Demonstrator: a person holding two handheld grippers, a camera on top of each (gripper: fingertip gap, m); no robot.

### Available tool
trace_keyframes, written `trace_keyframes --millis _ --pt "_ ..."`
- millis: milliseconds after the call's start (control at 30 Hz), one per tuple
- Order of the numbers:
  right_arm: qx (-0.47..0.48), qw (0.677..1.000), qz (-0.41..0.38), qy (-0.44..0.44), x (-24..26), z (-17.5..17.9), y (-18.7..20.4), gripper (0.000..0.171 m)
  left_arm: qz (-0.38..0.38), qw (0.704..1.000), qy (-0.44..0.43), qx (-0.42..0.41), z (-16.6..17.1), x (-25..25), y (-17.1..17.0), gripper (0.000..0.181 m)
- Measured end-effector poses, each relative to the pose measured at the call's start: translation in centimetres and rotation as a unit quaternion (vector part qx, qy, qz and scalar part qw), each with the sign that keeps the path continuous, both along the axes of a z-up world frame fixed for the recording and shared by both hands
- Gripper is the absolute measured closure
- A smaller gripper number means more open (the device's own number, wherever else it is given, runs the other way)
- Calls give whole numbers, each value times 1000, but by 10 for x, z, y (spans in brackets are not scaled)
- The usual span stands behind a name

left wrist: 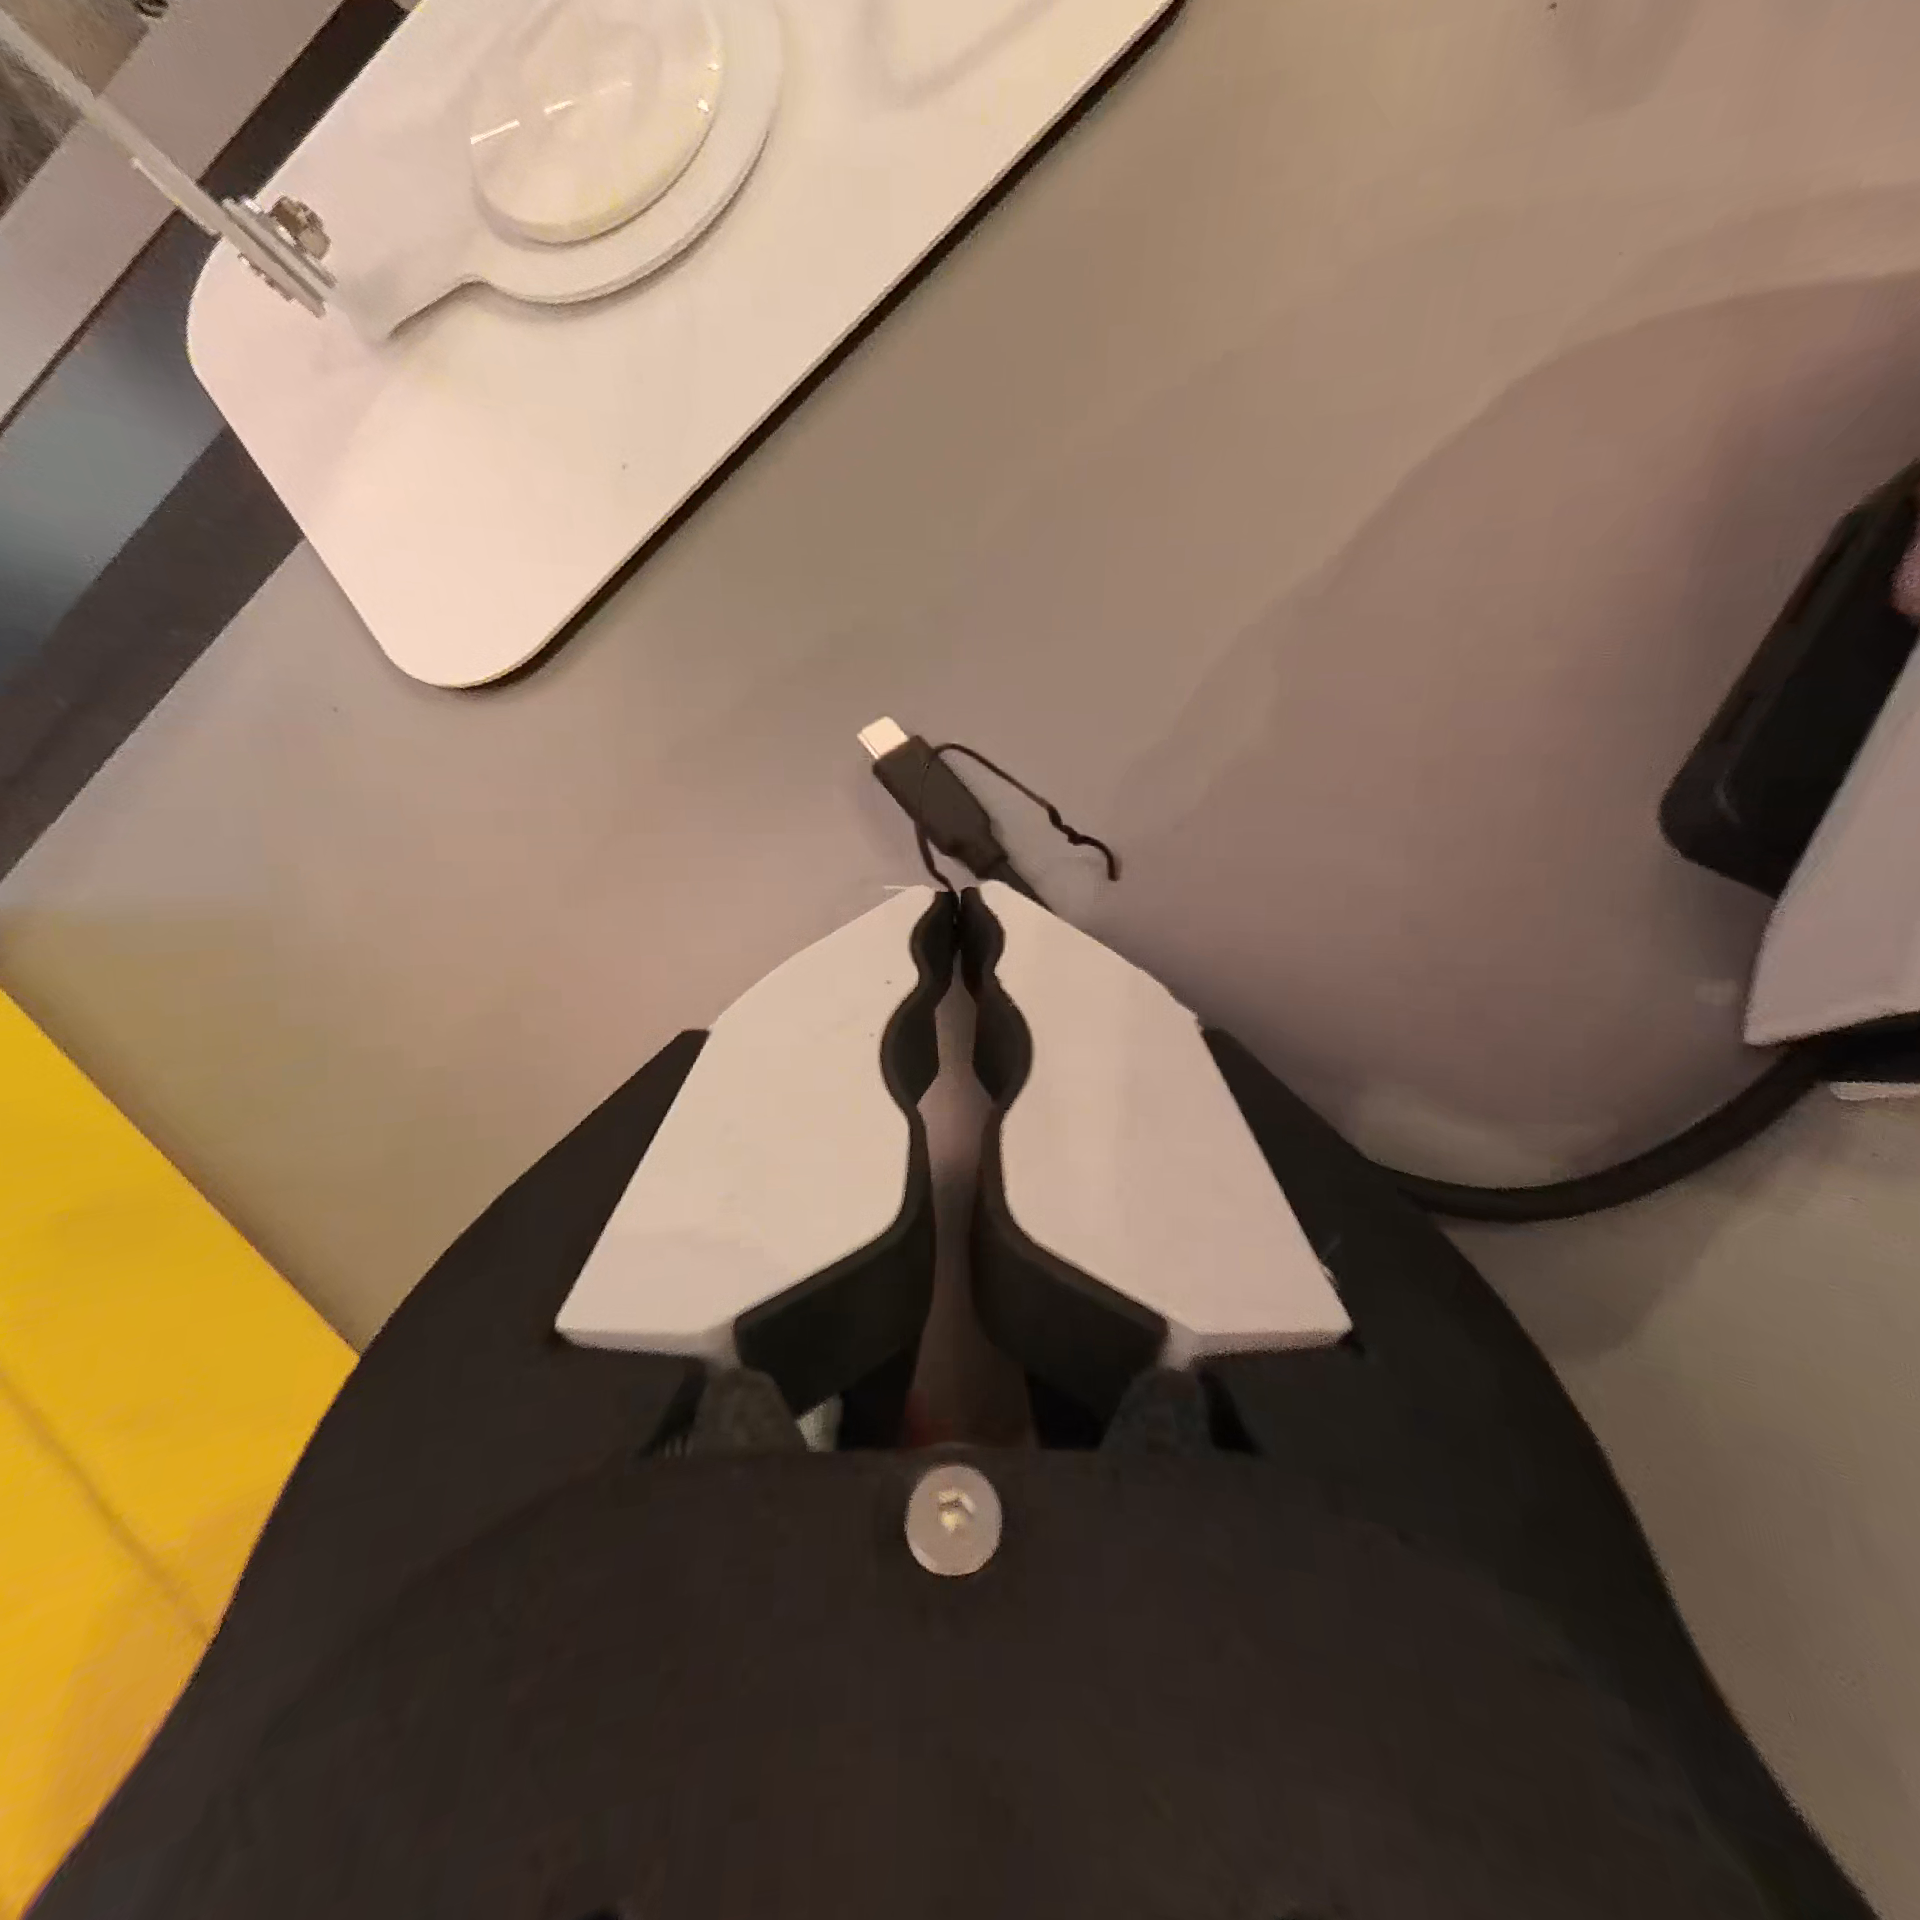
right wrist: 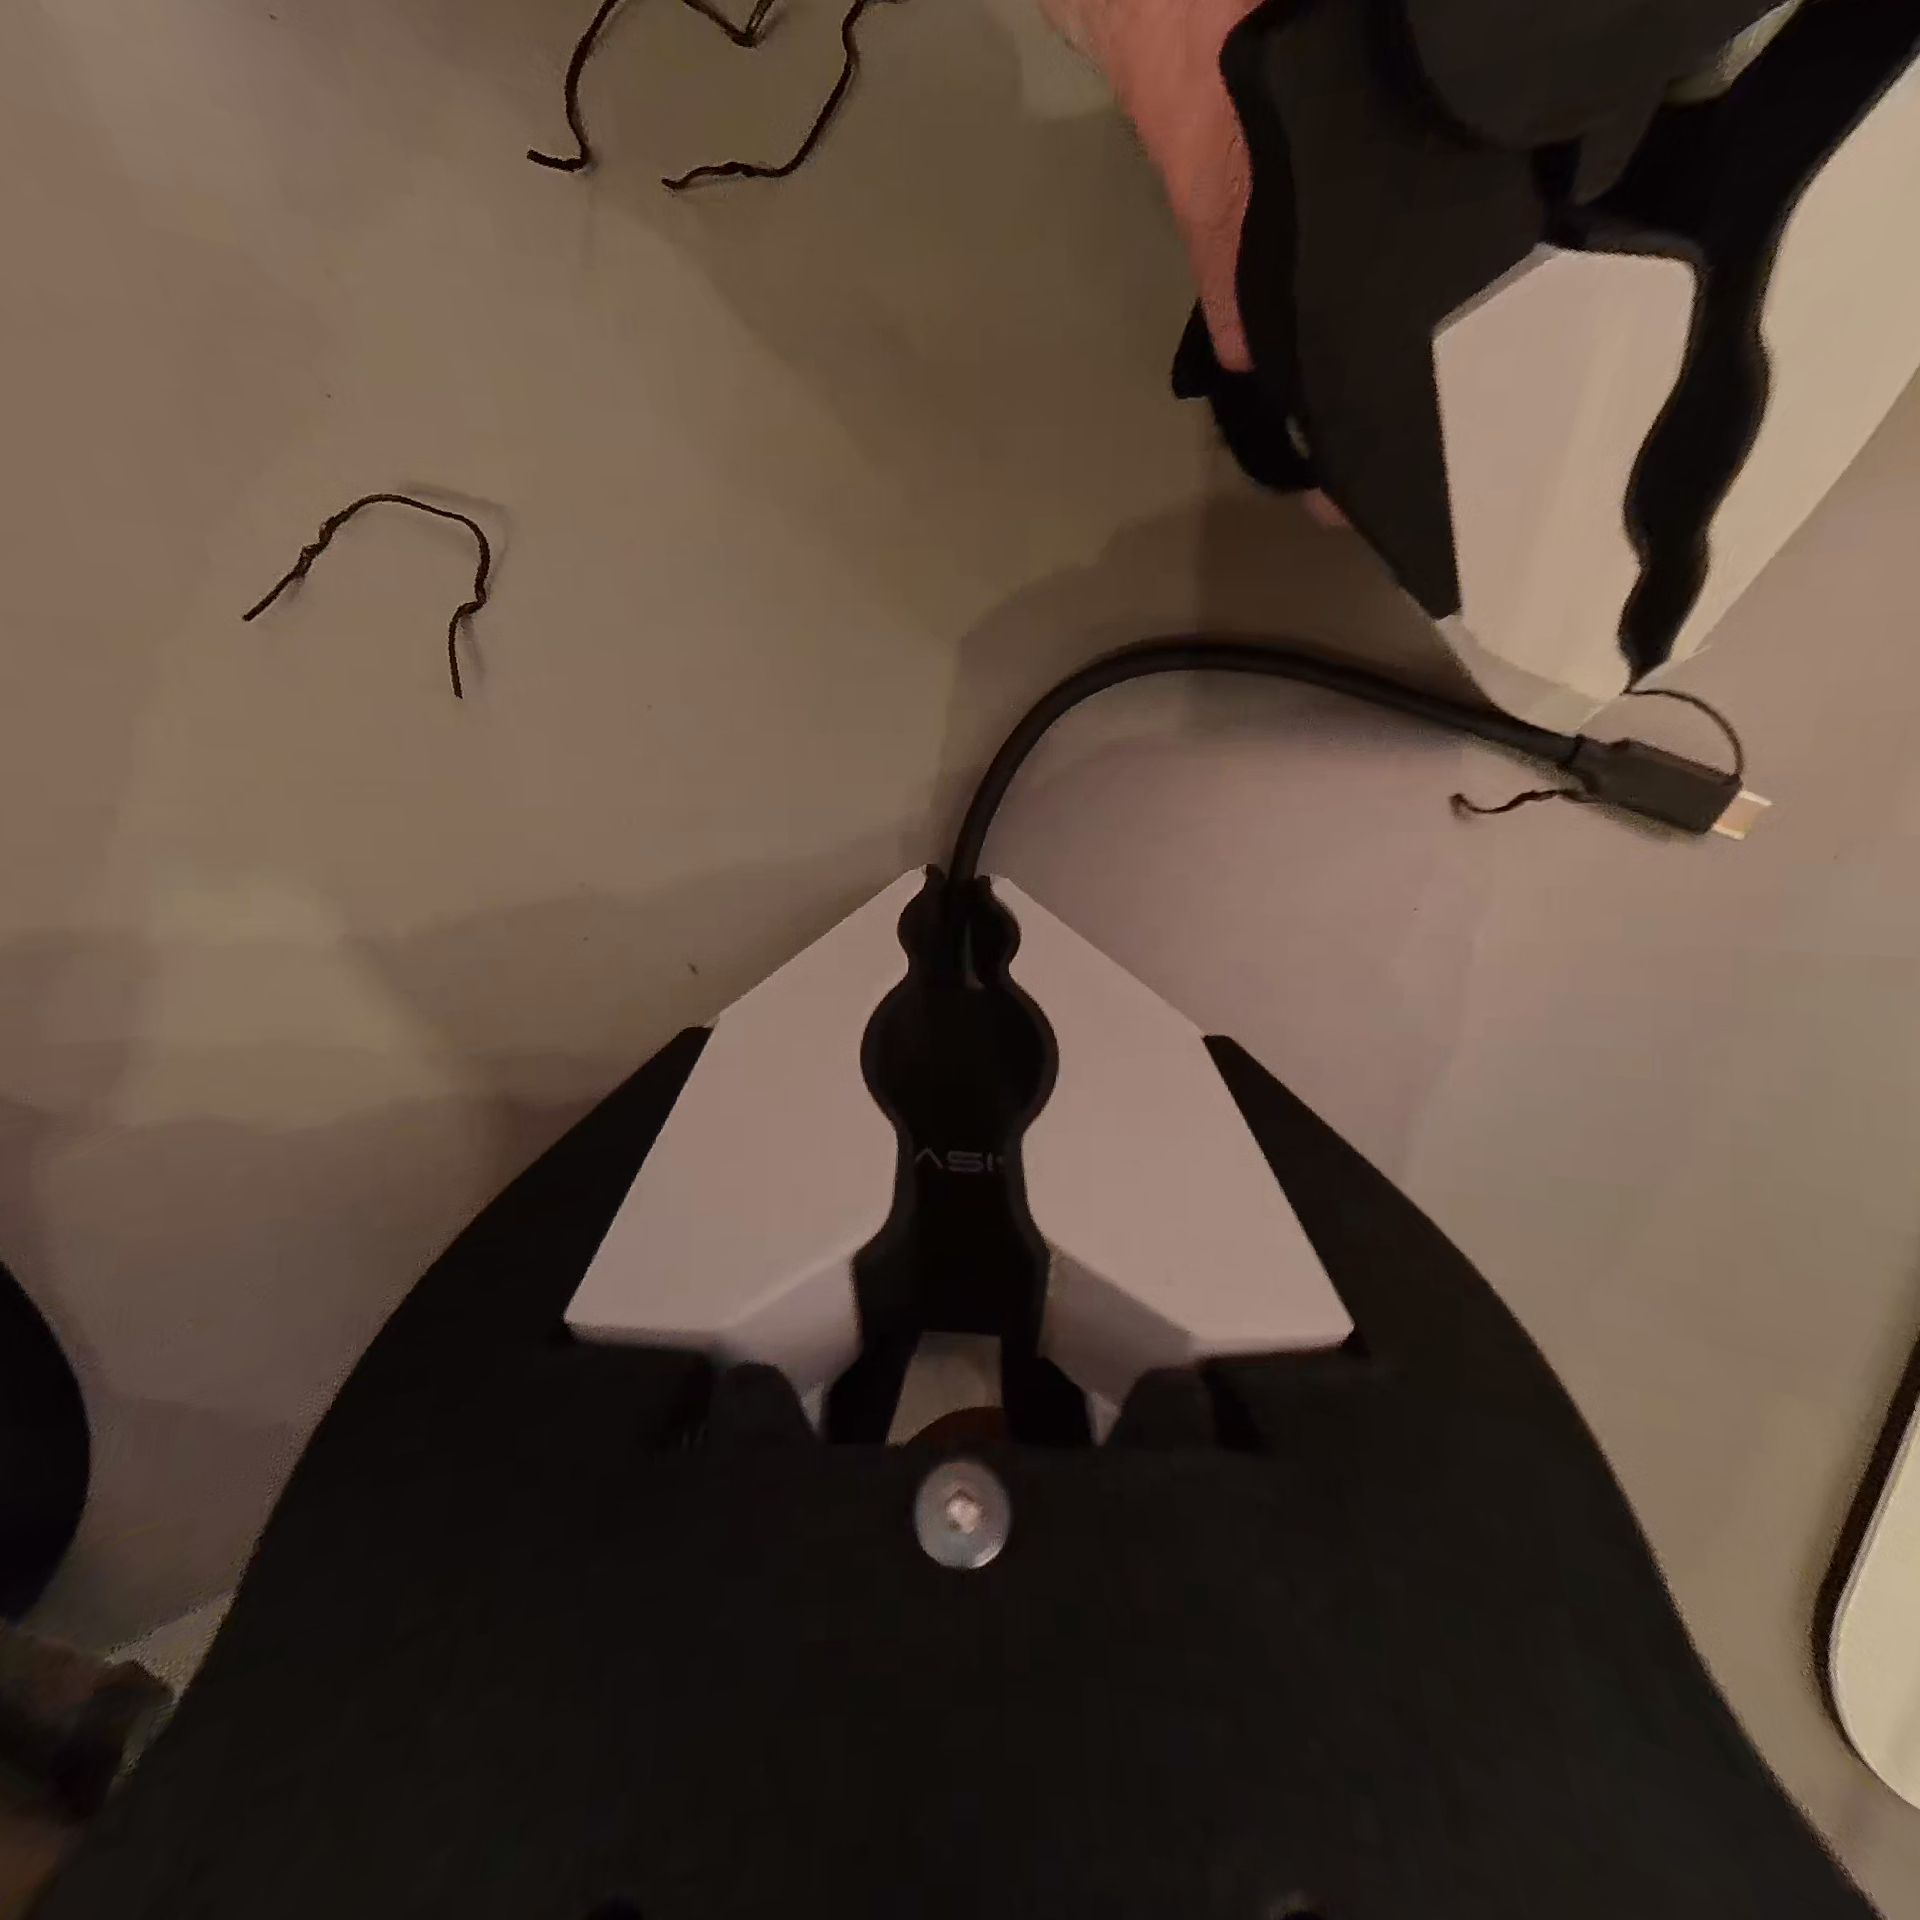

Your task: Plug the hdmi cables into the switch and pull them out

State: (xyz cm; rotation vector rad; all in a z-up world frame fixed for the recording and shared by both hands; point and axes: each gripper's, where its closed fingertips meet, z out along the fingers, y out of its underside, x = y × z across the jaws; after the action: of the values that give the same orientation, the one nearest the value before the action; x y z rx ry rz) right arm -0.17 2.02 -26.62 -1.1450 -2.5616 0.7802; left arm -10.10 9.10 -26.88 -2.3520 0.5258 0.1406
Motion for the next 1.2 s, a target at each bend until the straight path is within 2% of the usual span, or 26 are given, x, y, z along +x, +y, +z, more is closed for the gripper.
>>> trace_keyframes --millis 200,300,600,700,767,833,900,1000,1100,1200 --pt "3 1000 3 12 -3 0 1 166 -66 998 11 3 0 20 -6 180" --pt "11 1000 -1 27 -6 0 5 157 -89 996 7 -3 0 25 -11 180" --pt "65 994 -34 87 -24 5 25 104 -142 990 11 6 1 38 -19 180" --pt "57 992 -51 97 -27 6 29 94 -164 986 17 11 1 43 -23 180" --pt "41 993 -66 90 -27 4 30 82 -194 981 8 13 1 53 -29 180" --pt "13 995 -63 78 -25 1 24 87 -200 979 23 16 2 55 -31 180" --pt "-15 997 -55 57 -20 -1 17 101 -212 977 19 17 2 60 -34 180" --pt "-26 997 -55 52 -19 -2 15 103 -215 976 9 23 3 62 -37 181" --pt "-32 997 -45 48 -18 -1 11 115 -230 973 9 29 4 65 -40 181" --pt "-33 997 -45 49 -18 -1 11 118 -243 970 -13 23 5 71 -48 180"
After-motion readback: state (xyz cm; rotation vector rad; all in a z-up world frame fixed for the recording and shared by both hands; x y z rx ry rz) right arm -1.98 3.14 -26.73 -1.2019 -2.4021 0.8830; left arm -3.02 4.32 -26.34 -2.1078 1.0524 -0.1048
